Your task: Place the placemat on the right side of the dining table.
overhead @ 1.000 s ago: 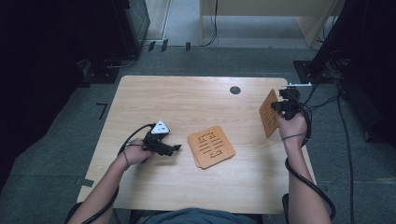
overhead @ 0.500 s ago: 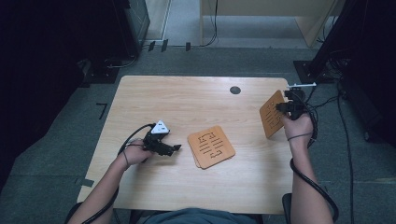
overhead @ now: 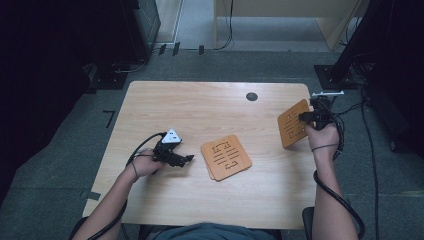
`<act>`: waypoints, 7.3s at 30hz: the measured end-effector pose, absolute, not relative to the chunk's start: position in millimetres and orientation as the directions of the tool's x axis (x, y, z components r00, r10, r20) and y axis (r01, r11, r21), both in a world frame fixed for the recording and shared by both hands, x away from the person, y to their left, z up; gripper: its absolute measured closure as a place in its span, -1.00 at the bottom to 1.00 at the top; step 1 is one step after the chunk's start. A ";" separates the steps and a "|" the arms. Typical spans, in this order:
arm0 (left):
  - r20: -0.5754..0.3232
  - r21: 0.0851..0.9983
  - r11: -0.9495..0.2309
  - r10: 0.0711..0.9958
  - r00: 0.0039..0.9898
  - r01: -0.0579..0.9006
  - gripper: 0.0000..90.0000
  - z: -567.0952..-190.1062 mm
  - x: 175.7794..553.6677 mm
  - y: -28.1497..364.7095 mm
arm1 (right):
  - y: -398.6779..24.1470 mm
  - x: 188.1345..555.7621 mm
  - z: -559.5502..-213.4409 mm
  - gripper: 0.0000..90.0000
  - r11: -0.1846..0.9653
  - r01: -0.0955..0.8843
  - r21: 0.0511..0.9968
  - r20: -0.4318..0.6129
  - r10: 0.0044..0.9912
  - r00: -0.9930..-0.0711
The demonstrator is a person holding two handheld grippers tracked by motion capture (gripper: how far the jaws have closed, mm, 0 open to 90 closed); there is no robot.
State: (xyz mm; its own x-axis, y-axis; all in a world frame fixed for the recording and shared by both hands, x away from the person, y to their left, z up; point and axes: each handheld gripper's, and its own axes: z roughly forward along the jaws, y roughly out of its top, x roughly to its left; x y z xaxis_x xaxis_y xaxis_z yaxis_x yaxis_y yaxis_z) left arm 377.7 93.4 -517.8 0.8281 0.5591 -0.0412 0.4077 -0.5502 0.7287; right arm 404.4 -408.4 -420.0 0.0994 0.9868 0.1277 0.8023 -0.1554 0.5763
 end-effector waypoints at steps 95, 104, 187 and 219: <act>-0.036 0.728 -0.552 0.560 0.827 0.406 -0.73 -517.9 378.6 90.6 | -418.8 433.1 -493.8 -0.49 -0.219 0.857 0.467 0.288 0.954 0.087; -0.033 0.729 -0.553 0.560 0.828 0.404 -0.73 -518.0 378.7 89.9 | -416.7 434.7 -495.4 -0.52 -0.204 0.844 0.495 0.265 0.961 0.077; -0.030 0.725 -0.560 0.556 0.831 0.401 -0.76 -518.1 386.3 83.4 | -313.7 407.7 -481.9 -0.55 0.179 0.831 0.527 0.141 0.945 -0.294; -0.027 0.724 -0.563 0.554 0.832 0.399 -0.76 -518.0 386.7 83.0 | -242.9 395.0 -488.8 -0.55 0.331 0.778 0.534 0.151 0.868 -0.473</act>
State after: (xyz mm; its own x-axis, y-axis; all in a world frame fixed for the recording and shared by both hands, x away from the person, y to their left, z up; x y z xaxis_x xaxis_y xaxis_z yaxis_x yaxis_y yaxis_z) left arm 386.7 83.0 -518.0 0.8317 0.5545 -0.0270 0.3989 -0.5630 0.7238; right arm 395.0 -242.9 -488.8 -0.4729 0.8680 0.1515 0.7779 0.3306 0.5343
